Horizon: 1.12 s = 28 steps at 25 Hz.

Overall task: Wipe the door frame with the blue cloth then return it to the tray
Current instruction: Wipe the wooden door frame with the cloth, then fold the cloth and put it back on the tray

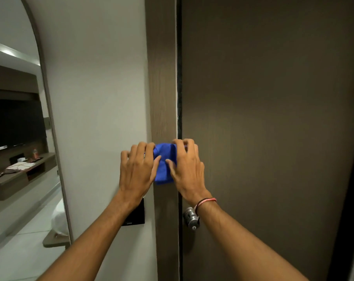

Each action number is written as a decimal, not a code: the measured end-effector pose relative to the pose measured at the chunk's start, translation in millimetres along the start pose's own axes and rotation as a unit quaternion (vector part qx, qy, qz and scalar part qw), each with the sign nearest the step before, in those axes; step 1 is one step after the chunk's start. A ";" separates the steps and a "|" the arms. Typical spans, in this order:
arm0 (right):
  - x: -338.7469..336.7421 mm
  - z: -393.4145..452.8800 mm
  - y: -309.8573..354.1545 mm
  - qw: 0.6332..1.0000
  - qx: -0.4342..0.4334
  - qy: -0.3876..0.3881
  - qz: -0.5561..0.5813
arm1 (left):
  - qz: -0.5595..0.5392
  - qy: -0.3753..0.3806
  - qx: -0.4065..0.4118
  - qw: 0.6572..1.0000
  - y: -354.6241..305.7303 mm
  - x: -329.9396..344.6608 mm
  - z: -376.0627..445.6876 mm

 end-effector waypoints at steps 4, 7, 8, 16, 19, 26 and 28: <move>-4.0 -26.4 -51.2 0.993 0.092 0.029 0.074 | -0.037 0.007 0.045 0.998 -39.3 4.2 -9.2; -10.4 -61.1 -106.1 0.984 0.151 0.064 0.075 | -0.108 0.033 0.075 0.991 -86.6 13.0 -20.0; -16.1 -77.1 -129.7 0.979 0.170 0.072 0.082 | -0.131 0.044 0.084 0.987 -109.5 16.4 -23.6; -114.7 -250.8 -336.7 0.926 0.316 0.089 0.184 | -0.460 0.293 0.176 0.820 -362.9 72.7 -81.5; -161.2 -329.7 -406.0 0.904 0.384 0.055 0.180 | -0.527 0.380 0.173 0.740 -467.1 88.1 -125.7; -219.2 -569.4 -553.7 0.745 0.627 -0.076 0.213 | -0.598 0.539 0.101 0.584 -704.5 120.3 -287.6; -213.9 -640.8 -583.2 0.693 0.682 -0.099 0.212 | -0.584 0.596 0.064 0.548 -752.3 135.5 -349.7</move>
Point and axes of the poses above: each hand's wrist, its own z-axis towards the middle knuckle, its own x-axis out of the palm, y = z × x, the point moved 8 cm from there along z, towards the middle knuckle, and after that the axes turned 9 degrees about y, right-handed, at the moved point
